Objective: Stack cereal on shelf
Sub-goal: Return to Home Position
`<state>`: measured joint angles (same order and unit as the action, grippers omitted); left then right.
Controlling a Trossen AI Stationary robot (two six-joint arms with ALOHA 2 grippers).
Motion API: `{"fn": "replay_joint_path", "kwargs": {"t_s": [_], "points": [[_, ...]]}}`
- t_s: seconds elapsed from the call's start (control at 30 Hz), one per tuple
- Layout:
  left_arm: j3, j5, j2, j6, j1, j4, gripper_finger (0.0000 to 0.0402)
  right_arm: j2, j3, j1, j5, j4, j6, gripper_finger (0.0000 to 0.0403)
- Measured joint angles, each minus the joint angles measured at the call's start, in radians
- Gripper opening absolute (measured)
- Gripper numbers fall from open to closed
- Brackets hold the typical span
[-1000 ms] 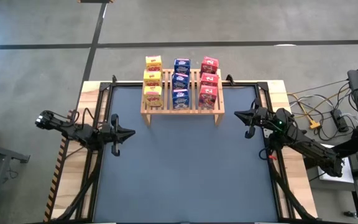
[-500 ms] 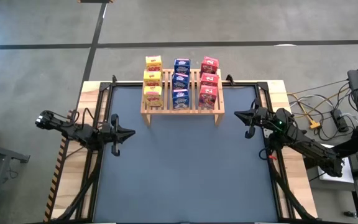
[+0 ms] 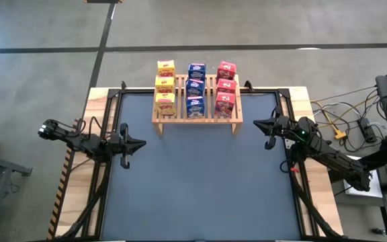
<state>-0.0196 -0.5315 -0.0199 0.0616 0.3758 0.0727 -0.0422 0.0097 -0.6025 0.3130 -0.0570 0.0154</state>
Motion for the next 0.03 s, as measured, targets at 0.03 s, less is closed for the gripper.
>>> {"fn": "replay_joint_path", "kwargs": {"t_s": [0.03], "points": [[0.000, 0.000, 0.000, 0.000, 0.000, 0.000, 0.0004, 0.000, 0.000, 0.000, 0.000, 0.000, 0.000, 0.0009]]}}
